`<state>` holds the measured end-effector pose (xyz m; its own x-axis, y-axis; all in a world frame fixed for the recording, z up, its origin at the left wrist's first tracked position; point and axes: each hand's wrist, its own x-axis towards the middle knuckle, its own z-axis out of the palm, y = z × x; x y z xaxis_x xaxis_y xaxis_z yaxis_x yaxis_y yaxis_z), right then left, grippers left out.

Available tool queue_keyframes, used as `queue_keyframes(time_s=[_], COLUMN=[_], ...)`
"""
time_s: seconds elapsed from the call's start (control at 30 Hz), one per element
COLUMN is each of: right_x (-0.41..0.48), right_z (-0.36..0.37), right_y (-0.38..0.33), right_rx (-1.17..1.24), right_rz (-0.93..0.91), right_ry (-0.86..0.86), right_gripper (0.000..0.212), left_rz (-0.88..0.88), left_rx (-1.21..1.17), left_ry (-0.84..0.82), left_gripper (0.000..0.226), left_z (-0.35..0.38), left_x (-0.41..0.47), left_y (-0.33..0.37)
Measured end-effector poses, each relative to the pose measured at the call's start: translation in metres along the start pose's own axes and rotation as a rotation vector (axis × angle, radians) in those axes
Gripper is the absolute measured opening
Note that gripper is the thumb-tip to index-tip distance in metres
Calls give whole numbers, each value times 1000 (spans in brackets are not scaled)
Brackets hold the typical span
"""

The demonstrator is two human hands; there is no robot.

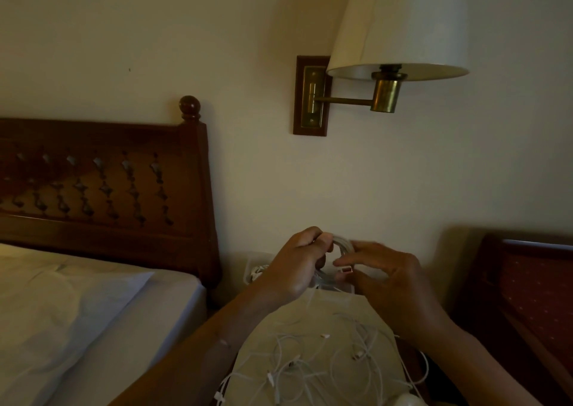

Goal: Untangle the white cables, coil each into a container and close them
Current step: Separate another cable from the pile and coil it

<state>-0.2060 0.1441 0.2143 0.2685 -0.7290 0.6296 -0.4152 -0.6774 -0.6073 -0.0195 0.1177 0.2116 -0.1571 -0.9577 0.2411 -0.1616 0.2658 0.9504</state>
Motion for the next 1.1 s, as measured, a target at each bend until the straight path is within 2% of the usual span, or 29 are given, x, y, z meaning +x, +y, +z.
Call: queue_keyframes(time_s=[0.1, 0.27, 0.37, 0.53, 0.7, 0.93, 1.1], right_x=[0, 0, 3, 11, 40, 34, 28], right_z=[0, 5, 4, 3, -20, -9, -3], right_y=[9, 5, -1, -21, -10, 9, 12], right_rx=[-340, -453, -358, 101, 350, 541, 391], right_rz=[-259, -441, -370, -40, 107, 171, 134], right_ry=[155, 155, 167, 183, 254, 145, 20], right_gripper=[26, 22, 18, 23, 24, 8, 13], left_rz=[8, 48, 76, 132, 193, 223, 226], left_rx=[33, 149, 164, 137, 103, -150, -105], left_ry=[28, 16, 12, -35, -99, -82, -27], left_gripper=[32, 35, 36, 26, 30, 31, 32], left_z=[-1, 1, 3, 9, 15, 10, 4], left_x=[3, 4, 5, 4, -3, -14, -13], left_y=[3, 6, 7, 5, 9, 12, 19])
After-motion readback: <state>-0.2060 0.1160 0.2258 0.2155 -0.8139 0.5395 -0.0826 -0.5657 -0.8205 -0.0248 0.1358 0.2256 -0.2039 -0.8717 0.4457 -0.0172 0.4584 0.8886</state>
